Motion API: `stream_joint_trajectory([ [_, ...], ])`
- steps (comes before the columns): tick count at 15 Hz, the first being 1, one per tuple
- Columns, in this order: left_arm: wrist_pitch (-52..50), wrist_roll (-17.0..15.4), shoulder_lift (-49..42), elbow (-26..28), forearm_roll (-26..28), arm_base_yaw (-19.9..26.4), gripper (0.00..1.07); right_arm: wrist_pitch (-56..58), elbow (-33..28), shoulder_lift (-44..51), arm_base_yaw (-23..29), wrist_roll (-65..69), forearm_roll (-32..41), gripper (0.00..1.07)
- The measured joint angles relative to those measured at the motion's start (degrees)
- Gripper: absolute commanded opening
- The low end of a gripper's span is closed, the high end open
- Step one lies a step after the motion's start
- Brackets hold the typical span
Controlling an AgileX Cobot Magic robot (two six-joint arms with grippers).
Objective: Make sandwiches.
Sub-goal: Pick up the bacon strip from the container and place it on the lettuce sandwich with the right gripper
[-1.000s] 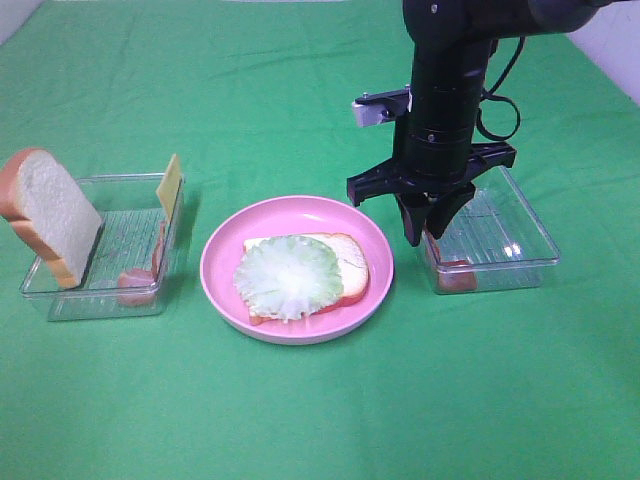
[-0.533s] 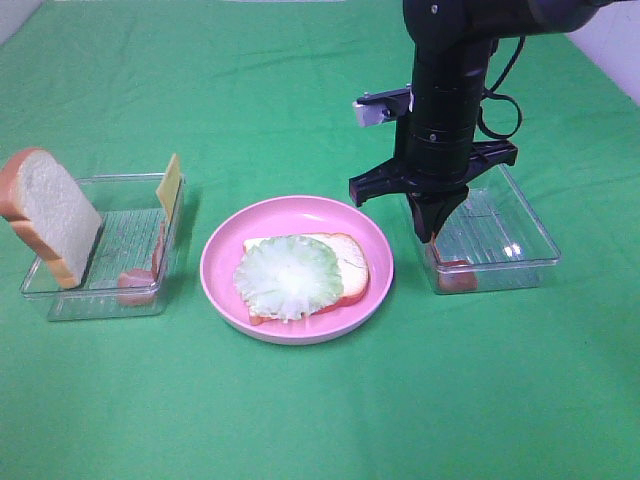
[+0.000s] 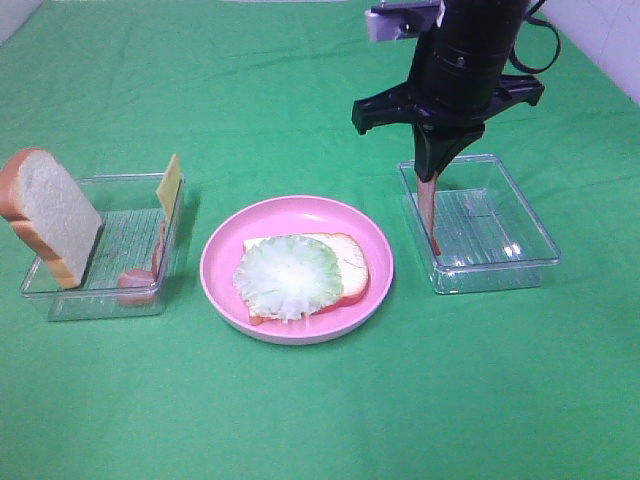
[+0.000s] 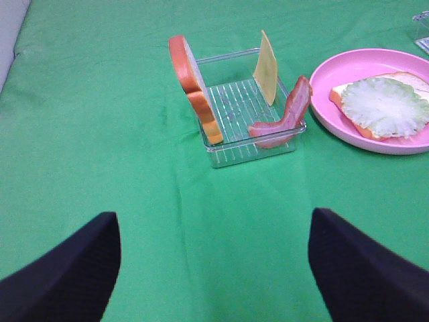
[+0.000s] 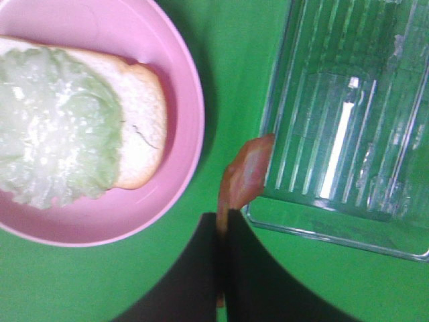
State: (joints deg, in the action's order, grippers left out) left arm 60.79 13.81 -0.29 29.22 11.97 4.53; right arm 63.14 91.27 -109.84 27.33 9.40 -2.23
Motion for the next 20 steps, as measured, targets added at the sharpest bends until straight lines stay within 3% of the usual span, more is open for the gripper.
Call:
stream_joint_trajectory([
  [2,0.00,0.00,0.00,0.00,0.00,0.00,0.74,-1.38,0.00,3.04,0.00,-3.90,7.05,0.00],
  [3,0.00,0.00,0.00,0.00,0.00,0.00,0.74,-1.38,0.00,3.04,0.00,-3.90,7.05,0.00],
  [5,0.00,0.00,0.00,0.00,0.00,0.00,0.74,-2.86,0.00,3.38,0.00,-9.40,16.44,0.00],
  [6,0.00,0.00,0.00,0.00,0.00,0.00,0.74,-4.64,0.00,2.58,0.00,-15.64,28.02,0.00],
  [7,0.00,0.00,0.00,0.00,0.00,0.00,0.74,-5.10,0.00,1.72,0.00,-19.31,34.15,0.00],
  [8,0.00,0.00,0.00,0.00,0.00,0.00,0.74,-5.10,0.00,1.72,0.00,-19.31,34.15,0.00],
  [11,0.00,0.00,0.00,0.00,0.00,0.00,0.74,-6.36,0.00,-5.10,0.00,-28.93,50.25,0.00],
  [13,0.00,0.00,0.00,0.00,0.00,0.00,0.74,-7.73,0.00,-9.11,0.00,-32.31,54.95,0.00],
  [15,0.00,0.00,0.00,0.00,0.00,0.00,0.74,-10.20,0.00,-12.03,0.00,-30.83,52.08,0.00],
  [17,0.00,0.00,0.00,0.00,0.00,0.00,0.74,-11.46,0.00,-12.15,0.00,-24.64,44.06,0.00],
  [18,0.00,0.00,0.00,0.00,0.00,0.00,0.74,-11.46,0.00,-12.15,0.00,-24.64,44.06,0.00],
  [19,0.00,0.00,0.00,0.00,0.00,0.00,0.74,-11.97,0.00,-12.15,0.00,-17.53,34.15,0.00],
  [20,0.00,0.00,0.00,0.00,0.00,0.00,0.74,-12.15,0.00,-12.15,0.00,-15.70,31.05,0.00],
])
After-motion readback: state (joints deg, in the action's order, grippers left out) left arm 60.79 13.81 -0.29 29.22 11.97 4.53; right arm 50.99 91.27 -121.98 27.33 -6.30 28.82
